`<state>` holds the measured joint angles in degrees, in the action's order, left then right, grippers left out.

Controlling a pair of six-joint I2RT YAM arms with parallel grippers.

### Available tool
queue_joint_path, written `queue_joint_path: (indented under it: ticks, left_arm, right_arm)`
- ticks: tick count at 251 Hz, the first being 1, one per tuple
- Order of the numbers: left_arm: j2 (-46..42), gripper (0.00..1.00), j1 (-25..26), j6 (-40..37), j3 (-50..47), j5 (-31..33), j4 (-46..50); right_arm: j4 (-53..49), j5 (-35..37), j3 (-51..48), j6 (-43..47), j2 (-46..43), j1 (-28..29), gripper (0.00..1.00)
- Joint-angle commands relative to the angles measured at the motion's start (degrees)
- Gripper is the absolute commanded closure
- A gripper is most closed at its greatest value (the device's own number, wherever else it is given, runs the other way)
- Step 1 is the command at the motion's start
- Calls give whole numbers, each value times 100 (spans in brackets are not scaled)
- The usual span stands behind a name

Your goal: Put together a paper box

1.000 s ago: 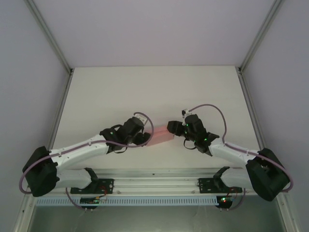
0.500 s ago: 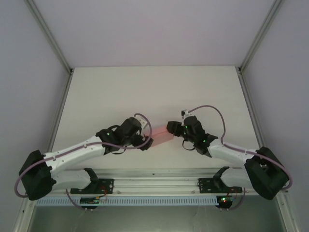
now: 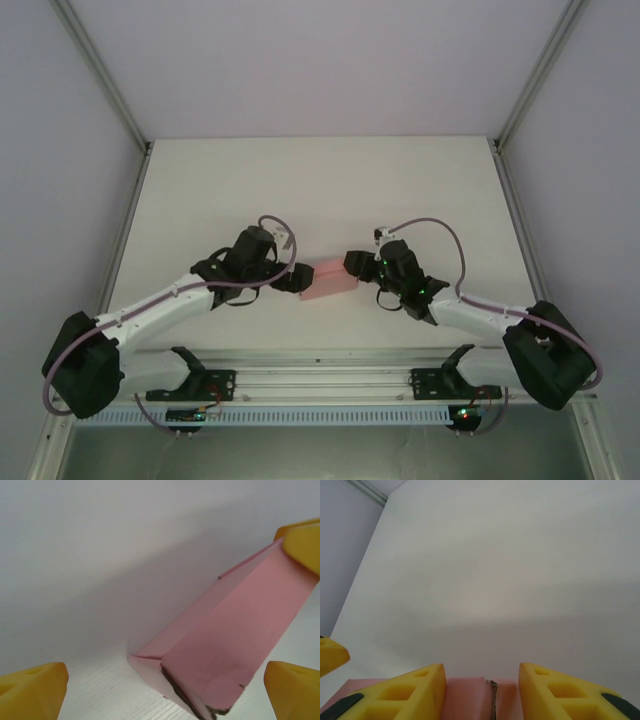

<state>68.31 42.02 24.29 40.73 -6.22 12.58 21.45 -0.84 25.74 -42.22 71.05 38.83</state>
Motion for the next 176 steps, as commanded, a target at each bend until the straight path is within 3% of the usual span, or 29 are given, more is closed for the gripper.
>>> queue_joint_path:
  ticks: [1, 38, 87, 118, 142, 176]
  left_arm:
    - [76, 0, -140, 238, -224, 67, -220]
    - [216, 25, -589, 701, -665, -662, -762]
    - [298, 40, -638, 1111, -1250, -1454, -1657]
    - [500, 73, -702, 1440, -1426, -1822, -1960]
    - [601, 91, -731, 1630, -1502, -1998, -2073]
    - [711, 98, -761, 1902, -1647, -2333, -2471]
  right_arm:
    - [-1095, -132, -307, 177, 246, 39, 56]
    - [-1183, -119, -315, 187, 283, -2, 56]
    - [-1147, -83, -359, 169, 320, -14, 57]
    - [-1119, -142, -346, 205, 398, -24, 57]
    - [-1111, -152, -352, 201, 478, -35, 58]
    - [-996, -191, -402, 237, 592, -43, 60]
